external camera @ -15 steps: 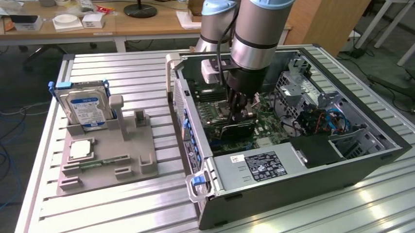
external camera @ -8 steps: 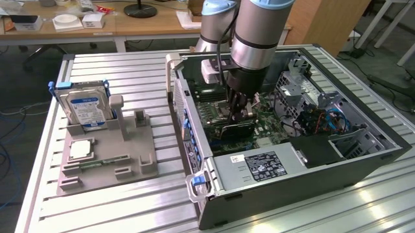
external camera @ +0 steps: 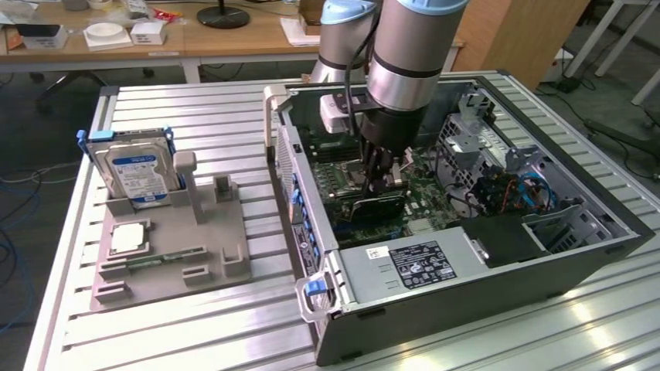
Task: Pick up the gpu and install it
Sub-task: 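Press down on the gpu until it lock into place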
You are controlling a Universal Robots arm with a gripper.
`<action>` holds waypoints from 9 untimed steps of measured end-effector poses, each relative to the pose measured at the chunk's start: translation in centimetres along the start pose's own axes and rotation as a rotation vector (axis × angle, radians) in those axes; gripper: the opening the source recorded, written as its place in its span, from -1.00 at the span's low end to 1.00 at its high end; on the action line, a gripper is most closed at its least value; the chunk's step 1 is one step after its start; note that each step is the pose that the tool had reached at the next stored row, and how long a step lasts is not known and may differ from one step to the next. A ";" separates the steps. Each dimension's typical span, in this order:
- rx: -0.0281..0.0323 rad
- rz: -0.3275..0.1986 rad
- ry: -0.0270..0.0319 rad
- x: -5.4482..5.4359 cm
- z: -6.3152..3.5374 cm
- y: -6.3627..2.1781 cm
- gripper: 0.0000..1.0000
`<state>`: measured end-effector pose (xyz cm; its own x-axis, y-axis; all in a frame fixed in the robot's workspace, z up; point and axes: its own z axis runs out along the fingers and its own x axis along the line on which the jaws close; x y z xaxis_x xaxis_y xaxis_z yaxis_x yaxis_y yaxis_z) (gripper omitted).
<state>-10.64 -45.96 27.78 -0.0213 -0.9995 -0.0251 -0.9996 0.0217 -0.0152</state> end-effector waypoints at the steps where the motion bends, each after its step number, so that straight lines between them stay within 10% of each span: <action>1: 0.0000 0.000 0.0001 0.0 0.00 0.00 -0.80; 5: -0.0028 0.000 0.0001 0.0 0.00 0.00 -0.80; 6: -0.0128 0.000 0.0005 0.0 -0.01 0.01 -0.80; 9: -0.0680 0.002 0.0015 0.0 0.00 -0.01 -0.80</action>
<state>-10.62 -45.96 27.78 -0.0229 -0.9995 -0.0235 -0.9984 0.0217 0.0528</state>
